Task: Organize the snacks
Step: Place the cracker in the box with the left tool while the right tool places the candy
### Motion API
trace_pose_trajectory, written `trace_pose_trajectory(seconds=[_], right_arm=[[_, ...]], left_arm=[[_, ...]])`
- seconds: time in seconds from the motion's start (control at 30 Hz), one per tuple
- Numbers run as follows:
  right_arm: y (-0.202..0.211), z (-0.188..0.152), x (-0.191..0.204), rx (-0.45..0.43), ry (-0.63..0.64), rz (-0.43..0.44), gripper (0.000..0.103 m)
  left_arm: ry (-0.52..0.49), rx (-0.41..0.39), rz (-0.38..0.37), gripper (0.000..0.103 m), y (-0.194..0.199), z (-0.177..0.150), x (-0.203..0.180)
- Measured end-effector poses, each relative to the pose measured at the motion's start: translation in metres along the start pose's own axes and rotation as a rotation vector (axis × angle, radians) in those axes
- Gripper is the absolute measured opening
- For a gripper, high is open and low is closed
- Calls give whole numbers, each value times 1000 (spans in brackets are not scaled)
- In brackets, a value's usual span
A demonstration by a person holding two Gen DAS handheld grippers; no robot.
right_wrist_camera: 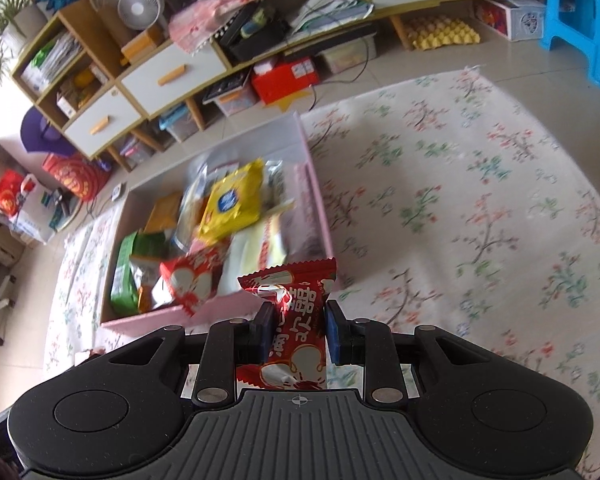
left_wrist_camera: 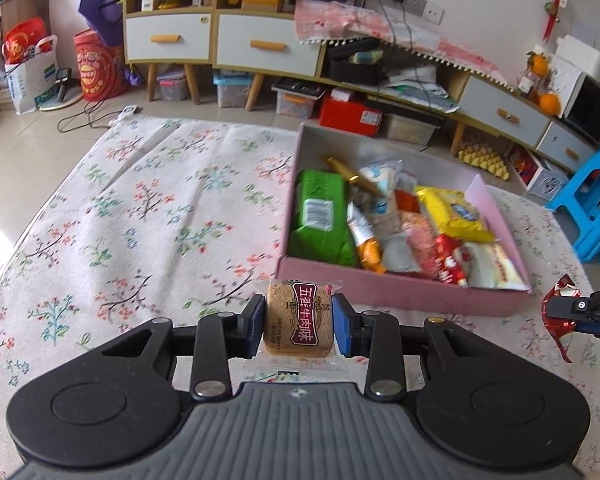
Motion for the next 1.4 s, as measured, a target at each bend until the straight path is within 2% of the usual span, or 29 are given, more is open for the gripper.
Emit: trace_pose_trajectory(seconds=[0.3, 0.53, 0.67, 0.77, 0.87, 1.17, 1.3, 1.33, 1.4], right_arm=[[-6, 32, -11, -56, -30, 24, 25], [-27, 66, -2, -105, 26, 95, 25], [-46, 76, 3, -124, 49, 120, 25], [-59, 84, 7, -141, 58, 144, 25], [-72, 91, 7, -147, 67, 180, 26], [-95, 103, 1, -150, 46, 208, 27], [-99, 103, -1, -150, 41, 194, 27], [-100, 103, -1, -150, 37, 198, 30], [-98, 103, -3, -157, 27, 198, 30]], left_arm=[[-21, -21, -53, 32, -17, 27, -33], [-32, -47, -152, 32, -39, 48, -55], [-23, -65, -205, 32, -54, 43, -59], [-25, -52, -188, 32, -69, 44, -63], [-5, -45, -208, 32, -78, 46, -63], [-7, -49, -195, 33, -95, 47, -66], [1, -41, -196, 33, -96, 46, -66], [2, -44, -192, 34, -95, 46, -66], [-1, -58, -188, 47, -92, 46, -67]])
Point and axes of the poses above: each gripper's, at about its wrist camera, not at the fingertips, and y roughly against the way its jaws point, x to its left, z to its top, the point moved 2 cm from there along -y, roughly the way its jaws point, and after that the axes turned 9 degrees about y, right-handed, at the moved point
